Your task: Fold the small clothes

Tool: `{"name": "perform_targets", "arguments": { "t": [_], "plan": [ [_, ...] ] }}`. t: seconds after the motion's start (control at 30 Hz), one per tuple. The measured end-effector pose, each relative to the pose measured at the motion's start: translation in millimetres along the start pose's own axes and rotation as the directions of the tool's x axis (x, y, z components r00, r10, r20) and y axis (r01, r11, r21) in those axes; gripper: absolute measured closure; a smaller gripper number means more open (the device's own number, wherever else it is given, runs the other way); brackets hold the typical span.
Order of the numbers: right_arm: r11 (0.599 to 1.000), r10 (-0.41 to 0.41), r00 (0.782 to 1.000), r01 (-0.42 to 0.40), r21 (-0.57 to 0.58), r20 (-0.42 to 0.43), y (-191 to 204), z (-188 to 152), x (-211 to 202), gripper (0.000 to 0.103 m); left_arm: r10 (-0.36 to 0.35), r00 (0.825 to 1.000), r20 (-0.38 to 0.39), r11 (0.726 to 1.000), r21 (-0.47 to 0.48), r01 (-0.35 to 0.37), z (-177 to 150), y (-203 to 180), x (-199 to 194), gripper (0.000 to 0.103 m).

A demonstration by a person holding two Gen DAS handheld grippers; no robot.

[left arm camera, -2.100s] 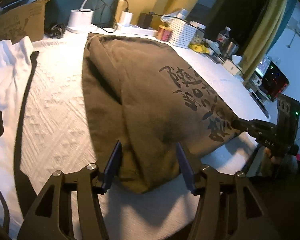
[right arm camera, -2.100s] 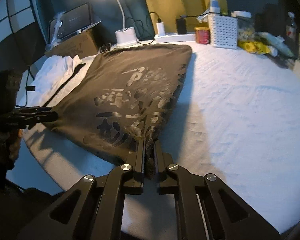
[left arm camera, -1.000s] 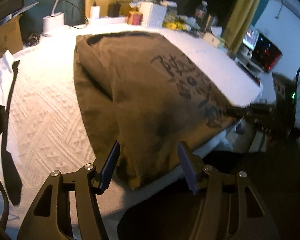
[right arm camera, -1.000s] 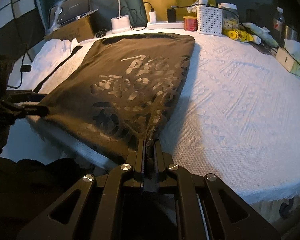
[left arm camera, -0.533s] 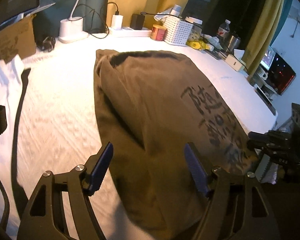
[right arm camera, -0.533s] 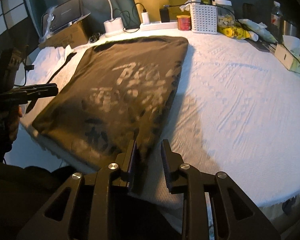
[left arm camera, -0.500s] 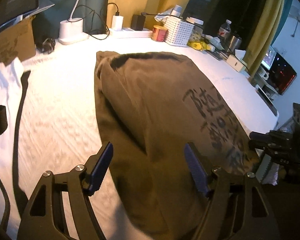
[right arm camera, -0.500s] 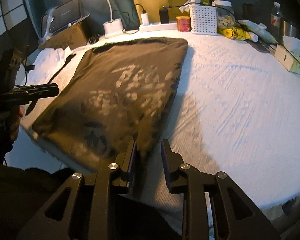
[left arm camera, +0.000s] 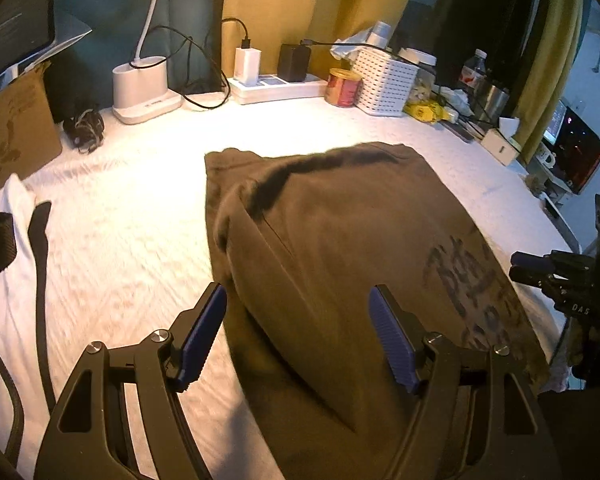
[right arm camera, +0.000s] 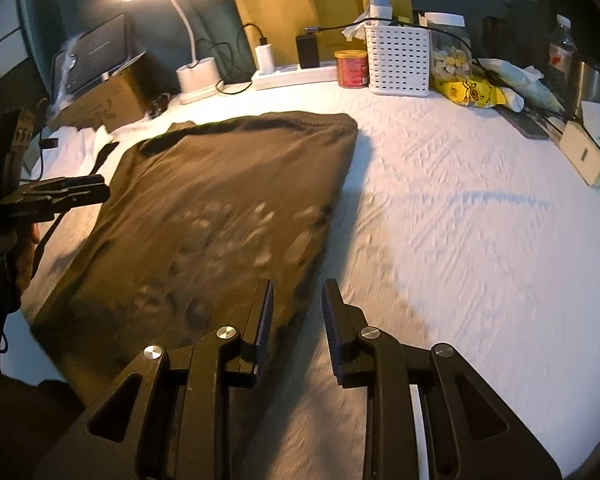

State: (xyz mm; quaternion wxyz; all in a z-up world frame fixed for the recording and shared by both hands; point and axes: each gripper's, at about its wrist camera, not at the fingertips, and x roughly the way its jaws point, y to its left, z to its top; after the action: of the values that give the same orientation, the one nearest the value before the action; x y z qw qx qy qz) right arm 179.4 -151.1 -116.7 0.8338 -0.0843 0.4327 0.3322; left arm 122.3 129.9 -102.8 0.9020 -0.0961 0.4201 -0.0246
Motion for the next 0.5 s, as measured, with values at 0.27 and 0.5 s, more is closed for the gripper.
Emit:
{"name": "perform_targets", "arguments": {
  "t": [0.27,0.5],
  "plan": [
    [1.0,-0.001,1.0,0.001,0.009,-0.009,-14.7,23.9,25.5,0.076,0.017,1.0,-0.012,1.0,0.002,-0.017,24.4,17.0,27.5,0.03],
    [1.0,0.003,1.0,-0.003,0.0,-0.011,-18.7,44.1,43.1,0.076,0.028,0.999,-0.023,1.0,0.013,-0.028,46.7,33.4,54.4,0.03]
  ]
}}
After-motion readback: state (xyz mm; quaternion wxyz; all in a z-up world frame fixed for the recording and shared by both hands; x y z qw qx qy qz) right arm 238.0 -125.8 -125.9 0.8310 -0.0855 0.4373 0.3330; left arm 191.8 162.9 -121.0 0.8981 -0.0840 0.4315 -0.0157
